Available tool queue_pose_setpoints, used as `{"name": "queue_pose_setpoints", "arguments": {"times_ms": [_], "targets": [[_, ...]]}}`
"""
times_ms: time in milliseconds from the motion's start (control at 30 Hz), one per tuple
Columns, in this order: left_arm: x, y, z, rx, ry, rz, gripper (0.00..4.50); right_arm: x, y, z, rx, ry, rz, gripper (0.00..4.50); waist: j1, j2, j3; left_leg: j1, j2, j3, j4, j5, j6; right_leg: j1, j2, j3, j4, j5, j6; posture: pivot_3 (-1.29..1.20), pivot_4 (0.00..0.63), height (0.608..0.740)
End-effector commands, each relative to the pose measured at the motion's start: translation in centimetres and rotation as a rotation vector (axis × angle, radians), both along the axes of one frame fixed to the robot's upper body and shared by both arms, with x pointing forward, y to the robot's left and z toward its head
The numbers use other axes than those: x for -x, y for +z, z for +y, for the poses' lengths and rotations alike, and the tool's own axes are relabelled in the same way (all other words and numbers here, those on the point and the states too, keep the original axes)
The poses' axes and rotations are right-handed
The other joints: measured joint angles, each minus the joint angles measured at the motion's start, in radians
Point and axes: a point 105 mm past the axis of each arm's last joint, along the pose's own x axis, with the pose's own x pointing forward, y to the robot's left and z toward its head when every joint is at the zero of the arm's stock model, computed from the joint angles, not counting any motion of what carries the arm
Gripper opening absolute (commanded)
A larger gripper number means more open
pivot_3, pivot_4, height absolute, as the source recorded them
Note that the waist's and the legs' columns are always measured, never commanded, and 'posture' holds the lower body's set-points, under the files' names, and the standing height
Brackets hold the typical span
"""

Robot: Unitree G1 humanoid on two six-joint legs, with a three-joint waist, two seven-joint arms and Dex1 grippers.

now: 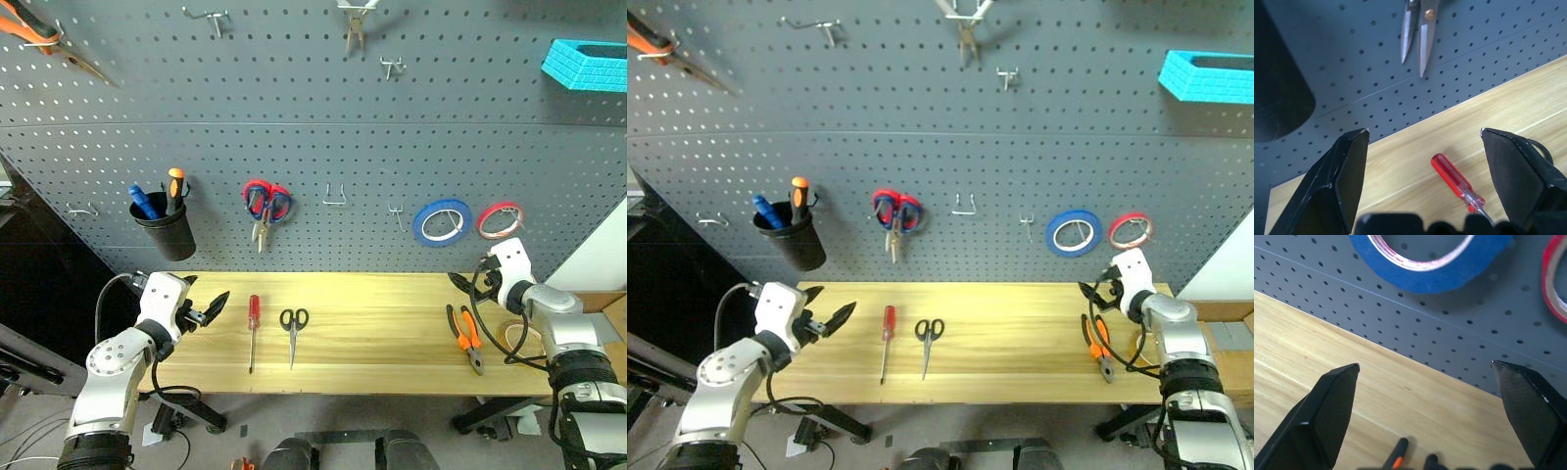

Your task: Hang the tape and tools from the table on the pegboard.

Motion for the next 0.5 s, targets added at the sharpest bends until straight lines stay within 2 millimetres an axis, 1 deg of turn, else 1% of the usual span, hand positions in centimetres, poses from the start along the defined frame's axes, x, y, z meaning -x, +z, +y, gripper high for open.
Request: {"name": "queue_pose_setpoints", "arguments": {"times_ms": [33, 167, 233, 267, 333, 367, 500], "targets": [[-0.5, 1.4, 0.0, -0.015, -0.019, -0.041, 3.88, -0.1, 1.8, -0.7, -0.009, -0.018, -0.047, 4.50, -0.001, 0.001, 0.004, 0.000, 0.000, 0.000, 0.000, 0.000, 0.000, 0.000, 0.000, 0.000, 0.000, 0.000, 0.000, -0.05, 0.111, 0.740], [0.0, 1.6, -0.6, 0.009, -0.072, -0.021, 3.88, 0.2, 1.2, -1.2, -0.041, -0.071, 0.016, 4.50, -0.001, 0.002, 0.020, -0.001, 0.000, 0.000, 0.000, 0.000, 0.000, 0.000, 0.000, 0.000, 0.000, 0.000, 0.000, -0.05, 0.134, 0.740], [0.5, 1.5, -1.7, 0.017, -0.136, -0.002, 3.88, 0.4, 0.9, -1.5, -0.037, -0.098, 0.049, 4.50, -0.001, 0.002, 0.028, -0.001, 0.001, 0.000, 0.000, 0.000, 0.000, -0.001, 0.000, 0.000, 0.000, 0.000, 0.000, -0.06, 0.147, 0.740], [0.8, 1.3, -2.5, 0.016, -0.182, 0.013, 3.88, 0.4, 0.5, -1.7, -0.025, -0.118, 0.074, 4.50, -0.001, 0.002, 0.032, -0.002, 0.001, 0.000, 0.000, 0.000, 0.000, -0.002, 0.000, 0.000, 0.000, 0.000, 0.000, -0.06, 0.147, 0.740], [1.6, 0.5, -5.0, 0.005, -0.307, 0.057, 3.88, 0.6, -0.4, -2.4, -0.014, -0.171, 0.133, 4.50, -0.001, 0.003, 0.034, -0.005, 0.000, 0.001, 0.000, 0.000, 0.001, -0.006, 0.000, 0.001, 0.000, 0.000, -0.001, -0.06, 0.152, 0.740], [1.8, 0.3, -6.4, 0.008, -0.359, 0.067, 3.88, 0.6, -0.7, -2.8, -0.012, -0.201, 0.156, 4.50, -0.001, 0.004, 0.035, -0.008, 0.000, 0.002, 0.000, 0.000, 0.001, -0.009, -0.001, 0.001, 0.000, 0.002, -0.005, -0.06, 0.158, 0.740], [2.1, 0.0, -11.1, 0.032, -0.520, 0.069, 3.88, 0.9, -1.0, -4.0, -0.034, -0.290, 0.209, 4.50, 0.001, 0.005, 0.045, -0.013, 0.000, 0.002, 0.001, 0.000, 0.001, -0.012, -0.001, 0.000, -0.001, 0.004, -0.007, -0.08, 0.169, 0.740]]}}
